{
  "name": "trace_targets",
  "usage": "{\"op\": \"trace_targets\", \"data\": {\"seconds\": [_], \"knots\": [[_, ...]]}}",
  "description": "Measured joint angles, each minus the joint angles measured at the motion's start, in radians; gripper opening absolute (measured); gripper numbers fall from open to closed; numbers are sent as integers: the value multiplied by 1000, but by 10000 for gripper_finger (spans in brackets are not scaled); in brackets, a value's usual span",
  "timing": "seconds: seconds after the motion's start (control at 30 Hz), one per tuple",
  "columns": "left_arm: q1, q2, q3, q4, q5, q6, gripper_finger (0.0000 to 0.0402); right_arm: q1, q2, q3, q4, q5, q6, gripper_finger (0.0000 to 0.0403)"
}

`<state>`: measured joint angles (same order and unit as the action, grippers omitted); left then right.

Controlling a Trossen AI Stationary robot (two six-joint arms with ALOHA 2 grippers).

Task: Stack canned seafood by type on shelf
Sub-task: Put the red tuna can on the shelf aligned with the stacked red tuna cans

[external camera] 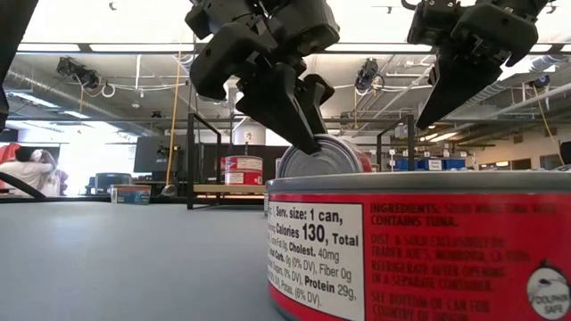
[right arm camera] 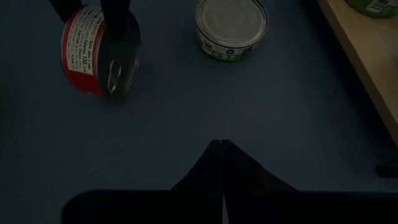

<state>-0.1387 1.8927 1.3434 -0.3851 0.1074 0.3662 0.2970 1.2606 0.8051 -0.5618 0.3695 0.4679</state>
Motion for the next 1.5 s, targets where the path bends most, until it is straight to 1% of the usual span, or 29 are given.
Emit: {"op": "trace_targets", "data": {"seconds": [0.07,0.13,0.27,0.43,0.53,0.7,0.87,1.07,1.17,1.23,1.33,1.5], "knots": [[0,0,0,0,-1,0,154,0,0,0,0,0,0,4],[0,0,0,0,-24,0,154,0,0,0,0,0,0,4],[-1,-26,0,-54,-199,4,154,0,0,0,-1,0,0,4],[-2,-64,47,-193,-427,-5,154,6,0,0,-3,3,-3,4],[-7,-106,47,-220,-517,-49,154,6,0,1,-2,6,-16,4],[-7,-193,10,-207,-617,-132,154,6,0,1,4,8,-17,4],[-7,-279,-83,-172,-686,-189,154,6,0,1,8,7,-17,4],[-7,-363,-221,-110,-851,-229,154,6,0,1,13,8,-18,4],[-4,-371,-278,-52,-949,-215,154,6,0,1,16,7,-18,4],[3,-371,-304,-41,-990,-210,154,6,0,1,16,8,-17,4],[17,-370,-334,-20,-997,-210,154,6,0,1,22,7,-17,4],[47,-370,-343,-16,-1033,-190,154,6,0,1,25,7,-20,4]]}}
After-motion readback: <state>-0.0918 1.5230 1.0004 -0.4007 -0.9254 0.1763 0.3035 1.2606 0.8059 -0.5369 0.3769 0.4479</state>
